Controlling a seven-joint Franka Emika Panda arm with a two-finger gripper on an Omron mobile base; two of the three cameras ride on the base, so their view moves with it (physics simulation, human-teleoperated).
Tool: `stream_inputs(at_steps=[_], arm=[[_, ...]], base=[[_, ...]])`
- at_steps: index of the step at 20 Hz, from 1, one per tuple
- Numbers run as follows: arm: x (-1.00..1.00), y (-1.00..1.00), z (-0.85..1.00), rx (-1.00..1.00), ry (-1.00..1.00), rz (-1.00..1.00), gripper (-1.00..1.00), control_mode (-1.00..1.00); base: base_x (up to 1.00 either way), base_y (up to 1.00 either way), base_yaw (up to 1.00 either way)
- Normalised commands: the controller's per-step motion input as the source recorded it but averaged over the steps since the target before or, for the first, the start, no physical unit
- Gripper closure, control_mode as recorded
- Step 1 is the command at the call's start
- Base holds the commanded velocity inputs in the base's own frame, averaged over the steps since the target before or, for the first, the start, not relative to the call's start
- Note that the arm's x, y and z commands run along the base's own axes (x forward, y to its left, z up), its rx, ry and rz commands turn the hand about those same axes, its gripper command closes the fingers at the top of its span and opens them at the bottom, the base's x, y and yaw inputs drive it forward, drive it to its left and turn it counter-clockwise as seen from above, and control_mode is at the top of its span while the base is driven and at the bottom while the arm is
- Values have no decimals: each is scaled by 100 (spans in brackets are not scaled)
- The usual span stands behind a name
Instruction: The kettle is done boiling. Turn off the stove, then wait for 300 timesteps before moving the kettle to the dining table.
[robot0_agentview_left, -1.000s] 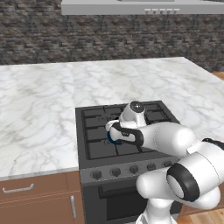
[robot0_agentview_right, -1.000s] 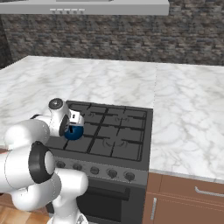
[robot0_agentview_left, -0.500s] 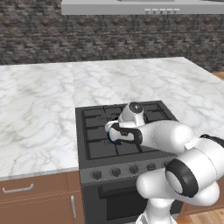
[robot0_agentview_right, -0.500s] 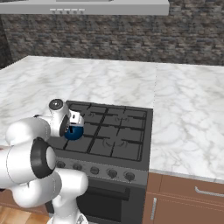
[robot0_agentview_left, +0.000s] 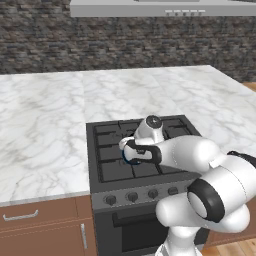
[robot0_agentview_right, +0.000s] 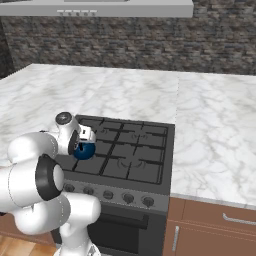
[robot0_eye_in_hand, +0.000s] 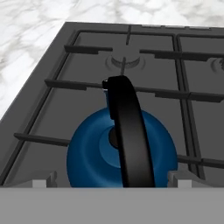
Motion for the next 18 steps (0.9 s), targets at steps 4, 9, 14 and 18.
stream_inputs(at_steps=[4, 9, 14, 18], arm=[[2, 0, -7, 0, 0, 2, 100, -100], [0, 0, -6, 0, 0, 2, 100, -100], [0, 0, -9, 0, 0, 1, 100, -100], [-2, 0, -1, 0, 0, 0, 100, -100]], base=[[0, 0, 0], [0, 0, 0], [0, 0, 0], [0, 0, 0]])
